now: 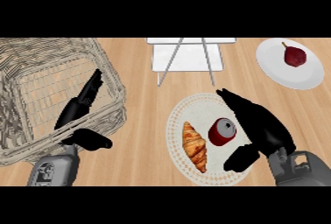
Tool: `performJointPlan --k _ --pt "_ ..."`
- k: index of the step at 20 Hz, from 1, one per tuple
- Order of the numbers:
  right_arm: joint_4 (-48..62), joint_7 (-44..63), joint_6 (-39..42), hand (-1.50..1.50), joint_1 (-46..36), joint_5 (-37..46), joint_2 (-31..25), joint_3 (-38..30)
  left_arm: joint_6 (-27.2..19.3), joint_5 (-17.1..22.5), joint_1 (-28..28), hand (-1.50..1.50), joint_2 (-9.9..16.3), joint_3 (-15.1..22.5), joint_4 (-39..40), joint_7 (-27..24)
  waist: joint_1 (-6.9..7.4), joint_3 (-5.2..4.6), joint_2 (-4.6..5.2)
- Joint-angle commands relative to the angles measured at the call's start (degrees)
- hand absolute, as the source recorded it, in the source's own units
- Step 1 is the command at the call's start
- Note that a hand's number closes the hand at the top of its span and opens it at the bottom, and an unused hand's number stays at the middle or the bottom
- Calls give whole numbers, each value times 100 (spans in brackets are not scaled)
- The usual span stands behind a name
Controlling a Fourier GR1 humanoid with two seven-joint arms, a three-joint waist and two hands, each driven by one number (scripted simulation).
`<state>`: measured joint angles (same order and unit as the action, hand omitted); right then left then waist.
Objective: Pick the can from the placemat and place it in the tiered shelf
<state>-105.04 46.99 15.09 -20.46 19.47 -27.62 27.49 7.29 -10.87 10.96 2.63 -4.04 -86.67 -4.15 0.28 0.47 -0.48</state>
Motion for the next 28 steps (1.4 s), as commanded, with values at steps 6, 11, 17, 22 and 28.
performJointPlan --k 6,11,17,22,28 --pt "707 -313 14 -150 -110 469 370 -47 -126 -212 94 0 -184 -36 474 475 -13 -47 63" --pt "758 -477 44 -150 -10 645 413 -134 -377 -251 -224 0 -255 359 21 677 0 -46 51" --pt "1312 -997 -156 -150 245 985 558 15 -4 -177 86 0 -208 -137 422 508 -9 -46 62" --pt "1534 -1585 -366 -150 587 1173 534 -4 -181 -299 146 0 -258 5 380 643 -44 -44 58" --pt "1583 -1494 49 150 328 1080 591 -191 -132 -247 206 0 -259 -216 686 503 -50 -48 65"
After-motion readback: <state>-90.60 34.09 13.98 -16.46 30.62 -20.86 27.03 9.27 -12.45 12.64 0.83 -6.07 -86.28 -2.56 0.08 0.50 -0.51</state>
